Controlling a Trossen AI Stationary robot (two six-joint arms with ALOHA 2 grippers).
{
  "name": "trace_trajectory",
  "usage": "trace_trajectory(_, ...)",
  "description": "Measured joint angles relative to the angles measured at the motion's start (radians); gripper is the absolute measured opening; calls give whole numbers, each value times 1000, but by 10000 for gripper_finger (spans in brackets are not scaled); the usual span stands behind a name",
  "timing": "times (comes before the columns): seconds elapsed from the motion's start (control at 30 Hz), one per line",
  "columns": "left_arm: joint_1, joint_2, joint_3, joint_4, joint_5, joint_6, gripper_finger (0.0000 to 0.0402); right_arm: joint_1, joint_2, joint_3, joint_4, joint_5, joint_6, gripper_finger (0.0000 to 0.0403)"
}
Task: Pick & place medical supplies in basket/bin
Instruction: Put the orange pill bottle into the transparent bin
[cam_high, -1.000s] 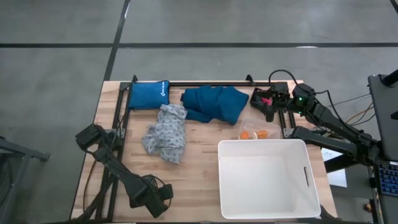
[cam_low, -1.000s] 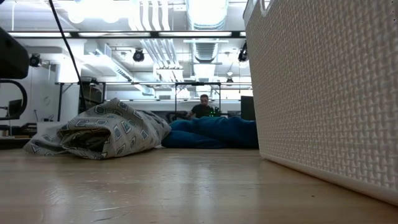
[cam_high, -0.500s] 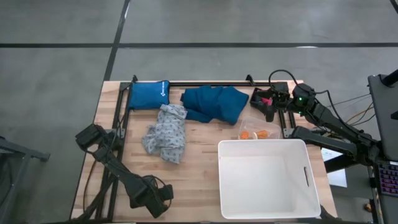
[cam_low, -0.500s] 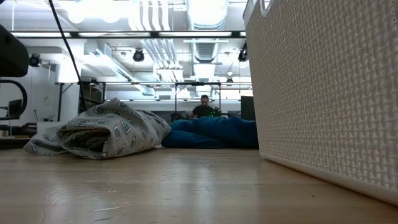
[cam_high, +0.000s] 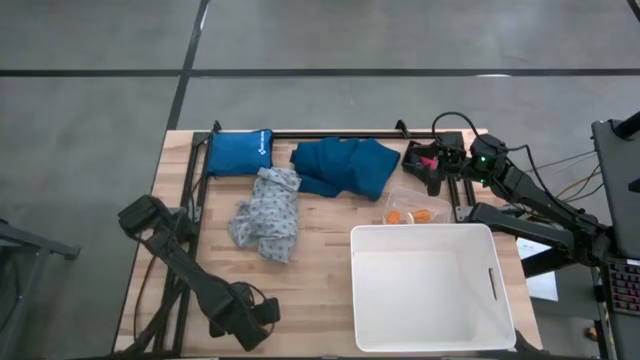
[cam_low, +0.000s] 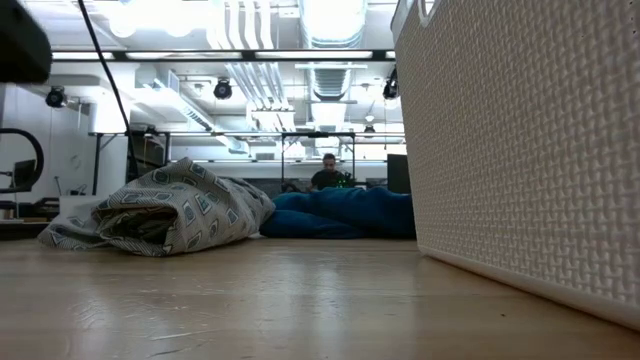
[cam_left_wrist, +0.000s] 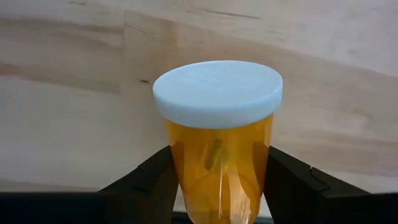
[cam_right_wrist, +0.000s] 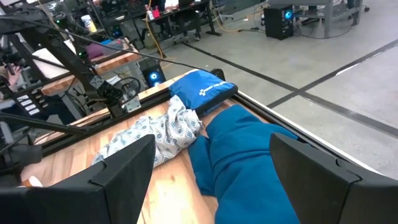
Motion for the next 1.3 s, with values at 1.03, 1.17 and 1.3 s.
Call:
trace_trajectory(1.03,170,-257,1,117,-795,722,205,0,0,0,0,0,0,311)
trace_trajectory(1.17,244,-314,1,146,-829,878,205,0,0,0,0,0,0,311)
trace_trajectory(1.3,330,-362,1,173,-840,1059,205,0,0,0,0,0,0,311)
